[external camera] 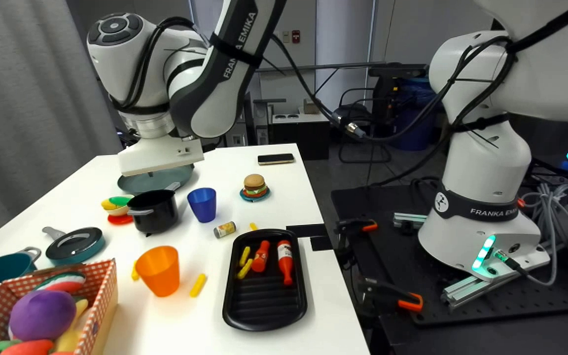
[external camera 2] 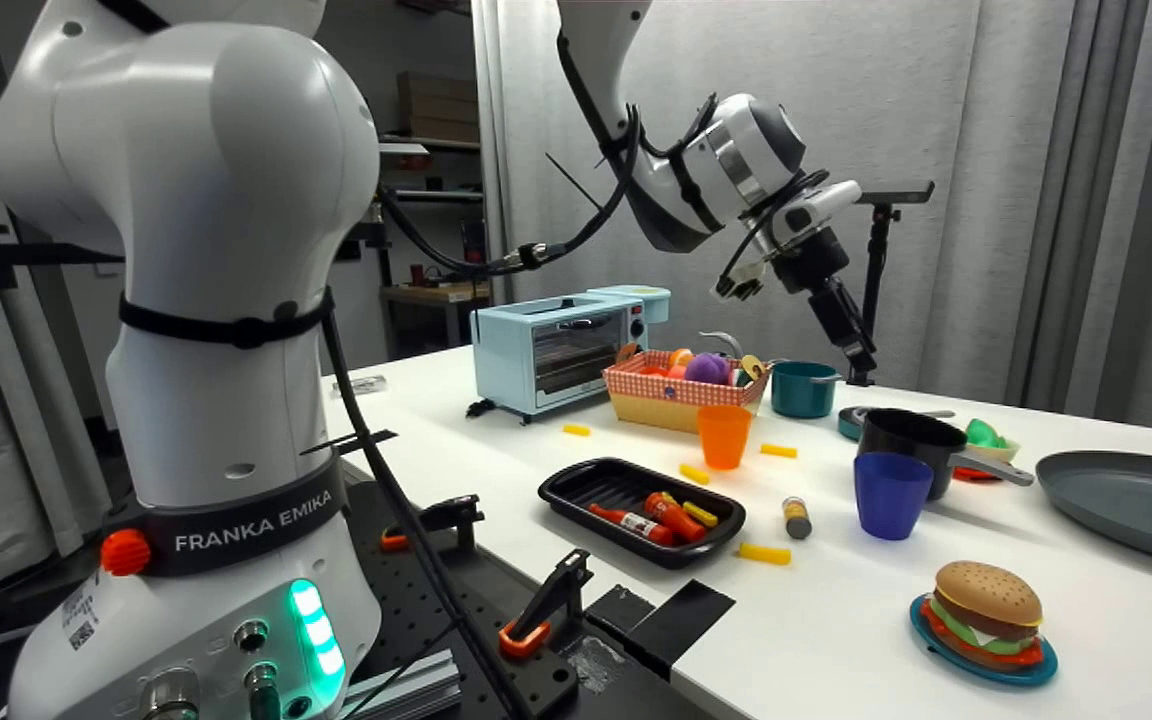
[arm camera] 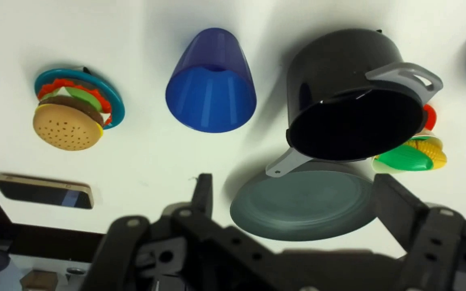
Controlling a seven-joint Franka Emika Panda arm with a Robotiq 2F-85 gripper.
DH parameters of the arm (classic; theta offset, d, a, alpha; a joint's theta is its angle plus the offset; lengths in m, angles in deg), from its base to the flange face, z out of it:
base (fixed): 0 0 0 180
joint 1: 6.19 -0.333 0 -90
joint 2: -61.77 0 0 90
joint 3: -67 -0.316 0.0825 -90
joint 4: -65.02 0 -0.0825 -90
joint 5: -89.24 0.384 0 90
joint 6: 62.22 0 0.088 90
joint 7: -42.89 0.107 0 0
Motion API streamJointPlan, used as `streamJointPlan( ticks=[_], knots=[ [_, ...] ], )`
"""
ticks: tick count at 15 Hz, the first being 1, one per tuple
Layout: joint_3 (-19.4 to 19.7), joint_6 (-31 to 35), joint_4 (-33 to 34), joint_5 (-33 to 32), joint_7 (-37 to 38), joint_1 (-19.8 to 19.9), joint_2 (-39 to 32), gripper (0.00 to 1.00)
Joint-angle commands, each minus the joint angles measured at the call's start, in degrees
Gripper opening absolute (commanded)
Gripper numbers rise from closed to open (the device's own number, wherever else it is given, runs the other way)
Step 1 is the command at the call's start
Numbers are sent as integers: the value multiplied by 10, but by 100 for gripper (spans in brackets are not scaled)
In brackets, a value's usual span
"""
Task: Pour the potato chips out of the orange cup and onto the black tray, pour the potato chips from the dark blue cup and onto the black tray
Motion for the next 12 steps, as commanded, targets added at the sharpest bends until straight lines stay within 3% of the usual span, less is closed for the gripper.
streamJointPlan(
  ticks=[1,4,7,12],
  knots=[
    [-48,-63,-49,-75,4,14,89,100],
    [-120,-119,-76,-101,-6,55,137,100],
    [-189,-156,-106,-79,-33,97,176,100],
    [-259,-152,-155,-24,-93,151,222,100]
  ],
)
